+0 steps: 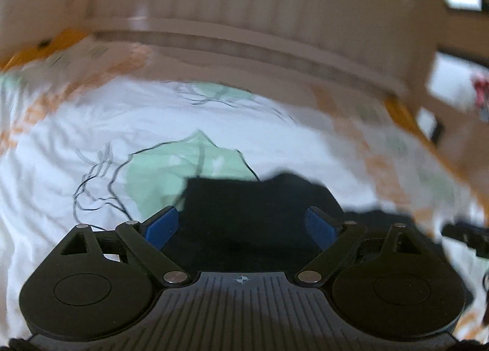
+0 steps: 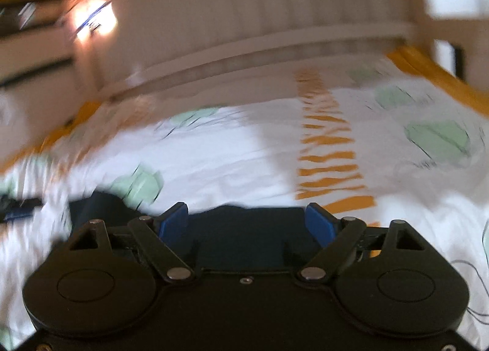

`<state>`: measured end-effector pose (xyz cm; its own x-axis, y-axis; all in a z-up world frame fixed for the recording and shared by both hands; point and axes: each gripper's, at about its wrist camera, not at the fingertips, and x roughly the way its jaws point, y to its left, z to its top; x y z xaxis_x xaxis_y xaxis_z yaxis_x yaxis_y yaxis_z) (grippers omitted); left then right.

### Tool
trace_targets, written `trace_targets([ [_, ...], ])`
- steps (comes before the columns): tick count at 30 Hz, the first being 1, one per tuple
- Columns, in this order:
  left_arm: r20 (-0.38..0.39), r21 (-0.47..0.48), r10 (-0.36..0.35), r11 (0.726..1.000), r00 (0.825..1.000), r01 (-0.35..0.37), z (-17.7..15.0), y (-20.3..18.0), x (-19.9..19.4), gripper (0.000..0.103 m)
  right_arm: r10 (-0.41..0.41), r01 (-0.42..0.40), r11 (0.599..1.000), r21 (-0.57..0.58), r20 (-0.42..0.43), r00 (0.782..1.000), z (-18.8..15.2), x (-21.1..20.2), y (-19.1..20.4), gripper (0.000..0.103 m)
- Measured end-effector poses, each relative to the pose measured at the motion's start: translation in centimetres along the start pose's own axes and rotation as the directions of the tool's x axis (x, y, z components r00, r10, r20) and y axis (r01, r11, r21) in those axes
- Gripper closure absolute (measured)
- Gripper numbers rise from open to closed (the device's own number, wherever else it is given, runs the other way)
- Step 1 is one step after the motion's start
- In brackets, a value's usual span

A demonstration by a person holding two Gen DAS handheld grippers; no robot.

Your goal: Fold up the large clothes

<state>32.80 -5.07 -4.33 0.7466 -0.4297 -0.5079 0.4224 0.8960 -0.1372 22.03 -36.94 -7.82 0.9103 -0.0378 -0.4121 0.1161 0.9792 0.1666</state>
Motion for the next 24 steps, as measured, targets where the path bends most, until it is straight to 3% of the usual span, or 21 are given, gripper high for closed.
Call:
trace_targets([
  [4, -0.052, 0.146, -0.021, 0.989, 0.998, 0.028, -2.0, -3.2, 1.1, 0.013, 0.072, -0.081, 0.982, -0.173, -0.054, 0.996, -1.5, 0.6, 4.8, 0.018],
  [9, -0.116, 0.154, 0.024, 0.988, 0.993, -0.005, -2.9, -2.8, 4.4, 0.013, 0.072, -0.102, 0.952, -0.290, -0.112, 0.991, -2.7, 3.2, 7.7, 0.019],
  [12, -0.172, 0.073, 0.054, 0.996, 0.984, -0.042, -2.8, -0.8, 6.7, 0.007, -0.013, -0.035, 0.961, -0.274, -0.170, 0.985, -2.2, 6.4, 6.9, 0.019],
  [15, -0.199, -0.021, 0.054, 0.998, 0.979, -0.060, -2.9, 1.8, 7.8, 0.000, -0.068, 0.029, 0.984, -0.173, -0.225, 0.972, -1.5, 9.4, 4.3, 0.018],
  [20, -0.213, -0.021, 0.047, 0.998, 0.976, -0.053, -2.7, 3.2, 8.1, 0.000, -0.130, 0.115, 0.991, -0.075, -0.257, 0.958, -1.1, 11.8, 1.3, 0.015],
  [24, -0.221, -0.027, 0.103, 0.993, 0.970, -0.111, -2.8, 4.1, 7.6, 0.000, -0.188, 0.177, 0.982, -0.068, -0.234, 0.954, -1.4, 11.4, 0.6, 0.015],
])
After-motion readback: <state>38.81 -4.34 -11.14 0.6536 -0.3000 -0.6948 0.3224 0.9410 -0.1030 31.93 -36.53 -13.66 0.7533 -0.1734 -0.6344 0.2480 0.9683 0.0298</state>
